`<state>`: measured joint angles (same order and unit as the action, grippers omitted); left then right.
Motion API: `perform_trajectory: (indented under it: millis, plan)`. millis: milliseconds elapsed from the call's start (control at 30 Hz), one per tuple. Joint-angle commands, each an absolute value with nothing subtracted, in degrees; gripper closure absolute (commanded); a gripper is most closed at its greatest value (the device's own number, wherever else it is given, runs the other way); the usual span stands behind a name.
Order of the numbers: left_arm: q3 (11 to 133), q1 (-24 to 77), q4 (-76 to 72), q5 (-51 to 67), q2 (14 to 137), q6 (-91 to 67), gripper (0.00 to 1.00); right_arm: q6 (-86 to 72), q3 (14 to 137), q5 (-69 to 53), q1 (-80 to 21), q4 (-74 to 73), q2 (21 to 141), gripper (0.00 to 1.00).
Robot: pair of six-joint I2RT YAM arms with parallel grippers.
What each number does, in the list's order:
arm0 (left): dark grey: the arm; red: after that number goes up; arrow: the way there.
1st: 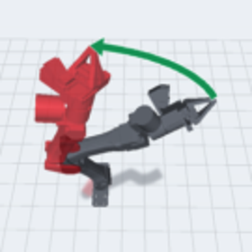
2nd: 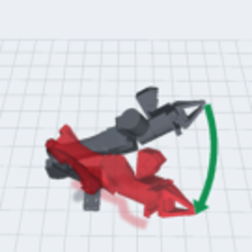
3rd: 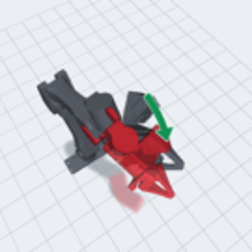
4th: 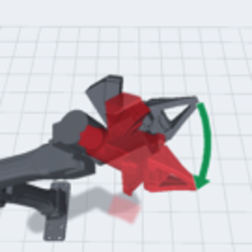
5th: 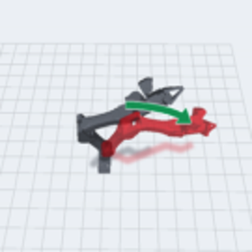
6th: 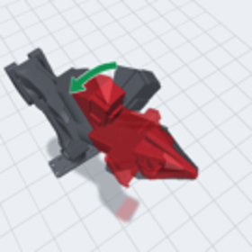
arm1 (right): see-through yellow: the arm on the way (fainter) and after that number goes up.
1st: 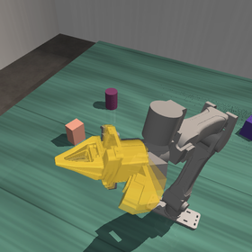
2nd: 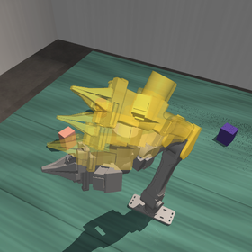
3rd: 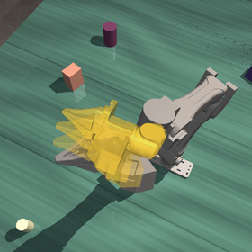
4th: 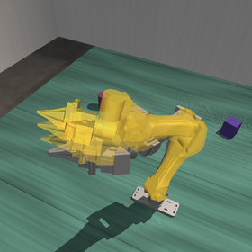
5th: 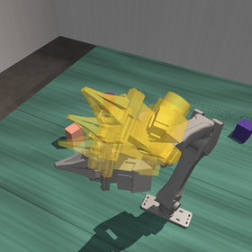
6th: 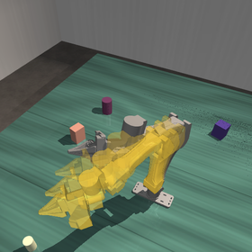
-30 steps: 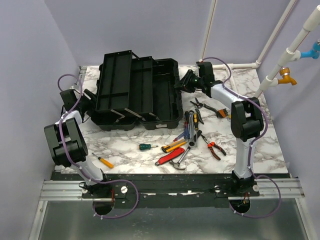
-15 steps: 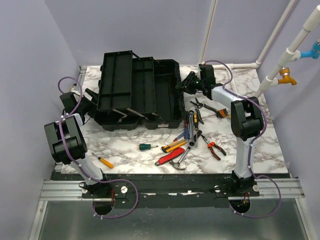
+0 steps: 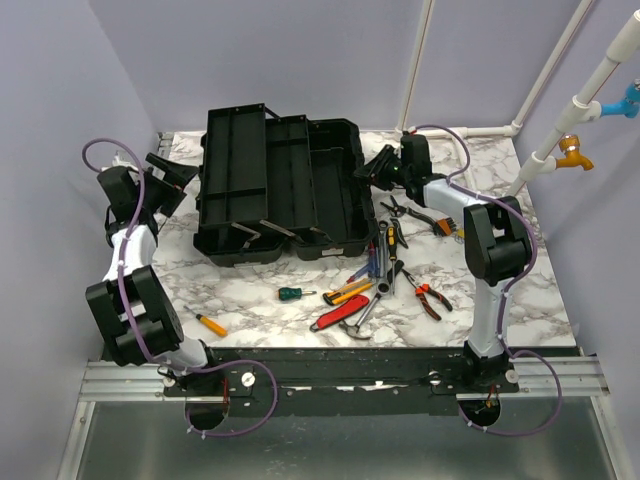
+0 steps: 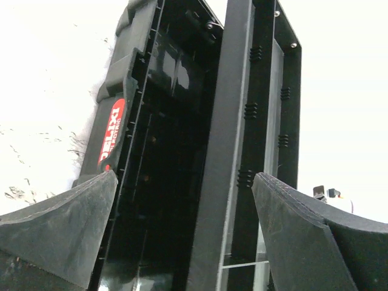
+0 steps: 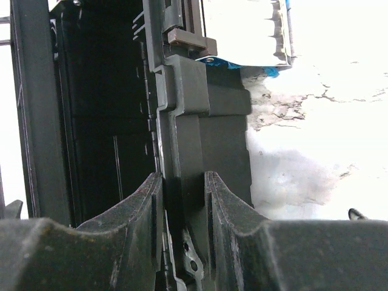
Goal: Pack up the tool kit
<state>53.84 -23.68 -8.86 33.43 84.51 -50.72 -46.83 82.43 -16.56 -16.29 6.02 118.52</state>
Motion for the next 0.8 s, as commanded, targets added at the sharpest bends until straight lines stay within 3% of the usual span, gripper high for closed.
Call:
perform_trajectory:
  millis: [0,133,267,467,767]
  plan:
    - [57.6,-23.2,-1.5,33.6,81.3,-48.8,0.02,-50.1,77.8,-14.1,-16.2,1.8,119.0,0.94]
    - [57.6,-23.0,3.0,28.8,73.0,-45.7,0.02,-53.7,78.1,-16.5,-16.4,3.6,120.1,0.91]
    - [60.2,-21.0,8.0,25.3,65.8,-42.3,0.02,-52.6,78.9,-15.1,-16.6,3.3,118.5,0.57]
    - [60.7,-9.4,9.6,18.2,58.7,-40.3,0.02,-44.8,83.6,-6.8,-16.5,-5.7,113.6,0.18]
    - [59.7,17.7,11.1,4.9,54.4,-31.6,0.02,-36.8,75.5,6.2,-16.5,-12.3,99.8,0.17]
